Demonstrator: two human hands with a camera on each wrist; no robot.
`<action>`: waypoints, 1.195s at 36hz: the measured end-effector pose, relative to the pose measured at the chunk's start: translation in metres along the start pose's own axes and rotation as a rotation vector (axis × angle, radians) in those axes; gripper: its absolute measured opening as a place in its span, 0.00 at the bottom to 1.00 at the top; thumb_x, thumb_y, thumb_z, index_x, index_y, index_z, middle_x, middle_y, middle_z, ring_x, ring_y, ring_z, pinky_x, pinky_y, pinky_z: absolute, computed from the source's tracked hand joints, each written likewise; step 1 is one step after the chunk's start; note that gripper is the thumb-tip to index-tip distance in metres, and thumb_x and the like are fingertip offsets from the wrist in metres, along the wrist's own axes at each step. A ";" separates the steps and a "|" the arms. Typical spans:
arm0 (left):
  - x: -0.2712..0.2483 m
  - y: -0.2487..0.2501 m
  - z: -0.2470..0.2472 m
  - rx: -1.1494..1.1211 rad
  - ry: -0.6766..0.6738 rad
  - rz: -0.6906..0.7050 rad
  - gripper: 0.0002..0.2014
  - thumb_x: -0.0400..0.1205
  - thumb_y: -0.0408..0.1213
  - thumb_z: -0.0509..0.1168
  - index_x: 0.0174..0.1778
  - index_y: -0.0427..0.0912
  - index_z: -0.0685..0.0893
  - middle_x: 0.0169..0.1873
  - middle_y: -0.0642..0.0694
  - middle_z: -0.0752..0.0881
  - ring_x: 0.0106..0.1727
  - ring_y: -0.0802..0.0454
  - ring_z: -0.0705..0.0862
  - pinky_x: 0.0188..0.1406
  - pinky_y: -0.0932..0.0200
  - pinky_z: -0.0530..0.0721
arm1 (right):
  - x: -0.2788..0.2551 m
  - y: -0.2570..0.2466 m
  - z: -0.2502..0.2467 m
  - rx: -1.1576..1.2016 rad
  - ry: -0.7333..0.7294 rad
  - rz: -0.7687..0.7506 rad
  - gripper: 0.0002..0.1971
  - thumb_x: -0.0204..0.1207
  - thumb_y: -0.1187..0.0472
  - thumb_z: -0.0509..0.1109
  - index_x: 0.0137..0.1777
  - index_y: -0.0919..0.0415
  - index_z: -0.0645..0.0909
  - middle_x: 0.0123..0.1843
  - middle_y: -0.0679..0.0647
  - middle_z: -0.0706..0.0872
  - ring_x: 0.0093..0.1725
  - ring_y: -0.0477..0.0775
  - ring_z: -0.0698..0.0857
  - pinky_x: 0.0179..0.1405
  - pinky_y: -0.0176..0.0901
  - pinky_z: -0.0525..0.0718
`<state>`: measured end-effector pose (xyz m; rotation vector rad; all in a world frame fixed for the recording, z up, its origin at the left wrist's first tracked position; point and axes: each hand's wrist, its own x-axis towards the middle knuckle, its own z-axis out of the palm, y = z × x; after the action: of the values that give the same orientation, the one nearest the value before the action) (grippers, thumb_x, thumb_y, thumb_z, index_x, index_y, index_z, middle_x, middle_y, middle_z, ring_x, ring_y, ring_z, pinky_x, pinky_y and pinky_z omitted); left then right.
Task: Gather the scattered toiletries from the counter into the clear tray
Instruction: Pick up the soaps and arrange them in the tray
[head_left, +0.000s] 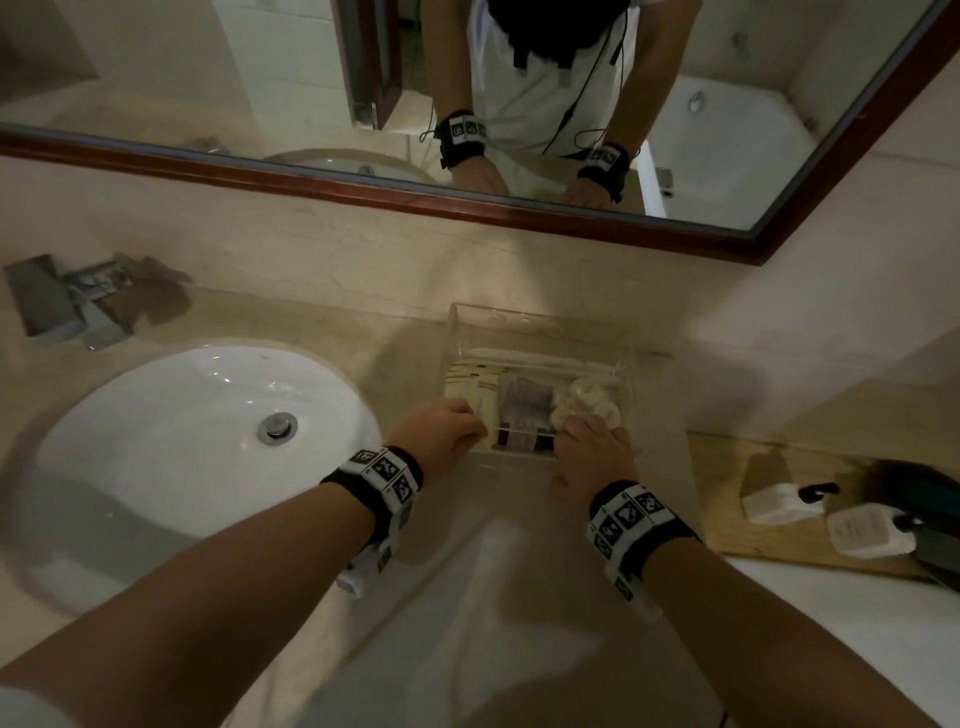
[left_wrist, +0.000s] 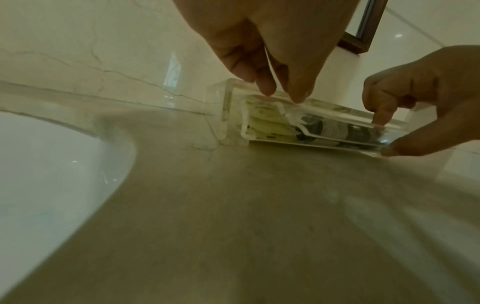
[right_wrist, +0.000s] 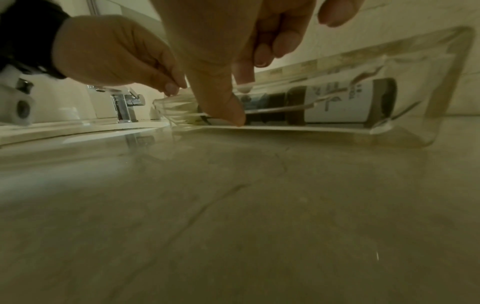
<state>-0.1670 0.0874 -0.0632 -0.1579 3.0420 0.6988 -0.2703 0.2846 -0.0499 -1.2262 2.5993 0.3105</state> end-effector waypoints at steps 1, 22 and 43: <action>0.002 0.001 -0.002 0.008 0.001 -0.010 0.11 0.84 0.38 0.62 0.57 0.44 0.88 0.54 0.44 0.85 0.53 0.44 0.84 0.51 0.54 0.82 | 0.000 0.000 0.000 0.004 0.000 0.000 0.20 0.75 0.48 0.66 0.63 0.57 0.75 0.73 0.51 0.69 0.73 0.57 0.66 0.67 0.54 0.67; 0.005 0.016 0.001 0.373 -0.129 -0.098 0.43 0.73 0.50 0.72 0.81 0.54 0.56 0.82 0.51 0.57 0.81 0.47 0.59 0.77 0.40 0.60 | -0.002 0.001 -0.006 0.047 0.085 0.032 0.29 0.70 0.49 0.71 0.70 0.53 0.70 0.74 0.53 0.68 0.72 0.59 0.68 0.64 0.54 0.69; 0.032 0.017 -0.009 0.391 -0.067 -0.147 0.26 0.75 0.30 0.67 0.68 0.53 0.72 0.68 0.51 0.74 0.69 0.47 0.74 0.64 0.46 0.73 | 0.035 0.015 -0.009 -0.010 0.098 0.113 0.30 0.70 0.45 0.72 0.71 0.50 0.69 0.70 0.52 0.76 0.69 0.62 0.76 0.73 0.67 0.64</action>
<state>-0.2005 0.0960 -0.0493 -0.3359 2.9878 0.0925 -0.3051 0.2658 -0.0512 -1.1272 2.7602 0.2921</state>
